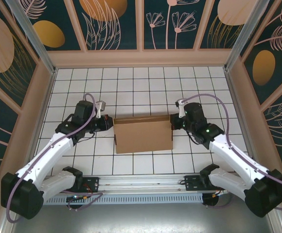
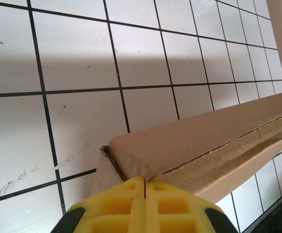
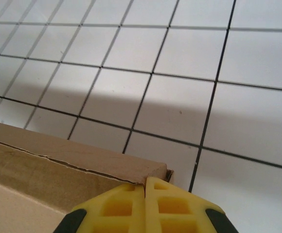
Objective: Fold the paper box
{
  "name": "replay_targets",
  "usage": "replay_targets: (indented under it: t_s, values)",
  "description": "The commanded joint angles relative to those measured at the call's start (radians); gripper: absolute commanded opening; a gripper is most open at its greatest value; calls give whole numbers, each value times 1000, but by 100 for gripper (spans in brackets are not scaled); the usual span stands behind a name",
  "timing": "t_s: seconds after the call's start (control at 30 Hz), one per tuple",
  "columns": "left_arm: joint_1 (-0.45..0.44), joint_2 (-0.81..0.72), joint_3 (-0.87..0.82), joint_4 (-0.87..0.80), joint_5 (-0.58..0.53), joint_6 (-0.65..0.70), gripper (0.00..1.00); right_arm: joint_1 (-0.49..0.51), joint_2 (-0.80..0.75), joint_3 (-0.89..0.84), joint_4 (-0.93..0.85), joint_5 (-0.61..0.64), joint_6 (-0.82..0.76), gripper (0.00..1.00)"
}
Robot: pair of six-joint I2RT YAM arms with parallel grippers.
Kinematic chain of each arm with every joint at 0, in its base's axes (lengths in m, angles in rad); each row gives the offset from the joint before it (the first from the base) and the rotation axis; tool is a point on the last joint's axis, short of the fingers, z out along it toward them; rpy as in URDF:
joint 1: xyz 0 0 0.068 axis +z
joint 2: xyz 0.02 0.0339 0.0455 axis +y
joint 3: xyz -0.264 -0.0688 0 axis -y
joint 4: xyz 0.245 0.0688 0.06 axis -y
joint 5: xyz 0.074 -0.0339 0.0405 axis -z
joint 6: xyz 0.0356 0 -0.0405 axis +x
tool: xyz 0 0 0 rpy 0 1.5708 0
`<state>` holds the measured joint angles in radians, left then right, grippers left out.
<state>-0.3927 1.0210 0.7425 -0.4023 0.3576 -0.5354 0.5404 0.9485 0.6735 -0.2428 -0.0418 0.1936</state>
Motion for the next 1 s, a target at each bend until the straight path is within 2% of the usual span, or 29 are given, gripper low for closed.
replay_targets:
  t_s: [0.0, 0.23, 0.4, 0.7, 0.83, 0.97]
  values:
    - [1, -29, -13, -29, -42, -5, 0, 1, -55, -33, 119, 73, 8, 0]
    - [-12, -88, -9, 42, -87, 23, 0, 38, -105, -70, 198, 103, -21, 0]
    - [-30, -112, -51, 121, -121, 32, 0, 47, -155, -157, 339, 100, -84, 0]
    - [-159, -175, -137, 223, -310, 71, 0, 62, -228, -341, 604, 63, -223, 0]
    - [-175, -211, -163, 240, -336, 80, 0, 71, -258, -385, 648, 61, -238, 0]
    - [-200, -244, -181, 239, -357, 113, 0, 78, -290, -396, 644, 61, -232, 9]
